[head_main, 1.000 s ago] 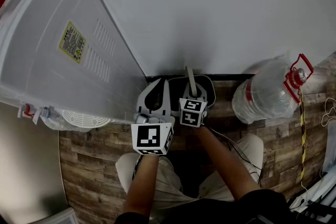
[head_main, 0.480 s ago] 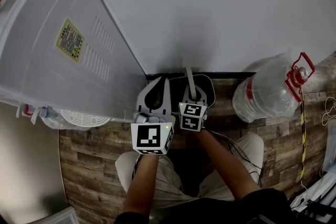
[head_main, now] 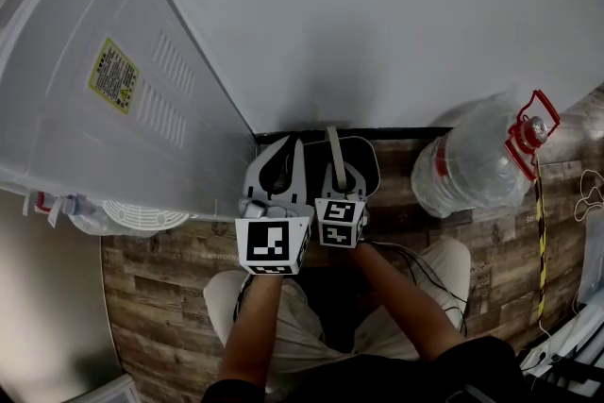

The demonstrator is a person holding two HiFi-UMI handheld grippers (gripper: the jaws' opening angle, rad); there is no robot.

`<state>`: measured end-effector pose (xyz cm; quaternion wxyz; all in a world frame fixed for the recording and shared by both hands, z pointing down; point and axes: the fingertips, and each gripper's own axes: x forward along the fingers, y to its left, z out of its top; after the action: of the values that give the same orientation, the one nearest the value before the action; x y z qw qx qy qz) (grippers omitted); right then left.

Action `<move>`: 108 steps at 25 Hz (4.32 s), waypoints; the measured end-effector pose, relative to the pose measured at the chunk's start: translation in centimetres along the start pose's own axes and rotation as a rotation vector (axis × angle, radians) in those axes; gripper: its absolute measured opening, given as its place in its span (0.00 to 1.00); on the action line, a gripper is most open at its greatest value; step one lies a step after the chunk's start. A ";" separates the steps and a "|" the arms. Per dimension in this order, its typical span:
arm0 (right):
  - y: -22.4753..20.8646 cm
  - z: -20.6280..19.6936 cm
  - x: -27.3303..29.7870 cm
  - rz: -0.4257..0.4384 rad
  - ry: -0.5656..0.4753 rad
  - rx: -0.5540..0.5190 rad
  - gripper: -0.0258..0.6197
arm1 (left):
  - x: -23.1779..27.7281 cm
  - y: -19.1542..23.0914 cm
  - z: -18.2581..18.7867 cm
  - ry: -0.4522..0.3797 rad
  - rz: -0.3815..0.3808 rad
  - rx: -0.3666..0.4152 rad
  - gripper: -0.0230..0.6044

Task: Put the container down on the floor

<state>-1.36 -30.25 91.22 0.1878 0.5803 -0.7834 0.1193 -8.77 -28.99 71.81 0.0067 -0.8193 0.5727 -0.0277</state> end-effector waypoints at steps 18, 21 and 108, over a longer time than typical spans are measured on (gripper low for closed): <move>-7.3 -2.0 0.2 -0.129 0.081 0.030 0.09 | 0.8 -1.0 -0.3 0.005 -0.017 -0.001 0.06; -8.5 -2.8 0.3 -0.144 0.104 0.045 0.09 | 0.9 -1.3 -0.5 0.008 -0.022 0.003 0.06; -6.2 13.1 -3.6 0.171 -0.124 0.162 0.08 | 3.6 -3.4 -1.5 0.056 -0.159 -0.037 0.06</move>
<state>3.44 -34.31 77.68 0.0804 0.5311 -0.8279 0.1617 -4.45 -31.23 73.56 -0.0267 -0.8611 0.5061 -0.0407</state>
